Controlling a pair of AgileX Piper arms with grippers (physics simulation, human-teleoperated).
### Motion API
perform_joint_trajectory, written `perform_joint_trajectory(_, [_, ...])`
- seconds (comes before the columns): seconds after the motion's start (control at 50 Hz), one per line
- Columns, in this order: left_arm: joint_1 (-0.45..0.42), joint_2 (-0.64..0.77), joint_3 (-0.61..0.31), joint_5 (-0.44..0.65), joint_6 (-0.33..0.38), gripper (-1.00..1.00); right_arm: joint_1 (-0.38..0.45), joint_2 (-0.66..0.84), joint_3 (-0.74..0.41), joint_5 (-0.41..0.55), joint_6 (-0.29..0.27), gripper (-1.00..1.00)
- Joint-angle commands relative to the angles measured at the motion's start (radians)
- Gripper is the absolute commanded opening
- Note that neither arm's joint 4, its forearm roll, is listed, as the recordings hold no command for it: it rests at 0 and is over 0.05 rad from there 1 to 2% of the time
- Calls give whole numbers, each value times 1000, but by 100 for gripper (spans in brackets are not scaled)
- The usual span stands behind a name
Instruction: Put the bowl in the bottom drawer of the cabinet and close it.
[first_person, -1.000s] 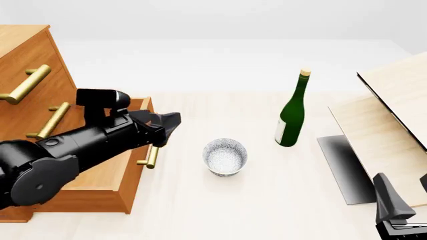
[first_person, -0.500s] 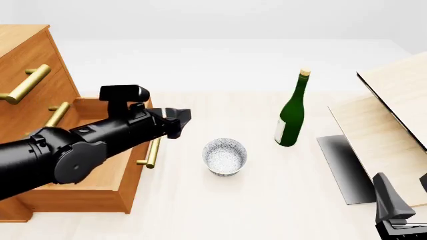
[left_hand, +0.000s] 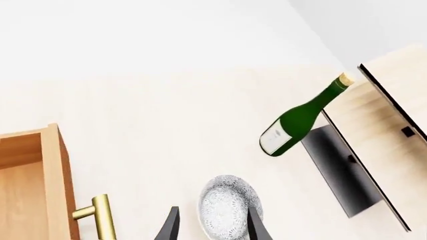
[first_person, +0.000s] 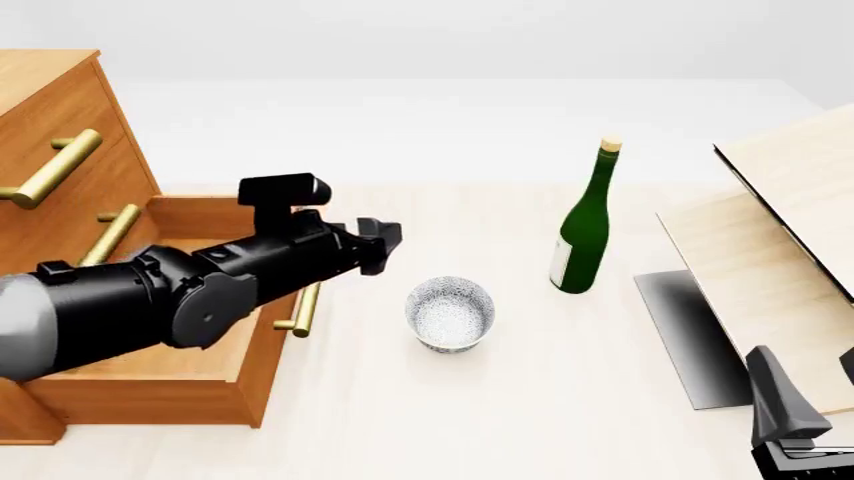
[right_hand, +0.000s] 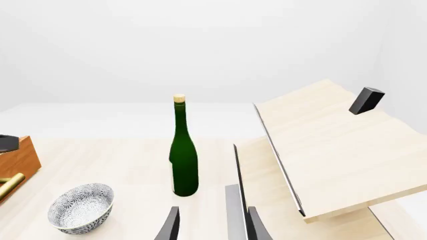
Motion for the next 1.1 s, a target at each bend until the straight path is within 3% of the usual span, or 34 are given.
perform_joint_trajectory(0.02, [-8, 58, -20, -19, -28, 100, 0, 0, 0, 0, 0, 100])
perform_joint_trajectory(1.1, [-15, 327, -113, -78, -108, 100, 0, 0, 0, 0, 0, 100])
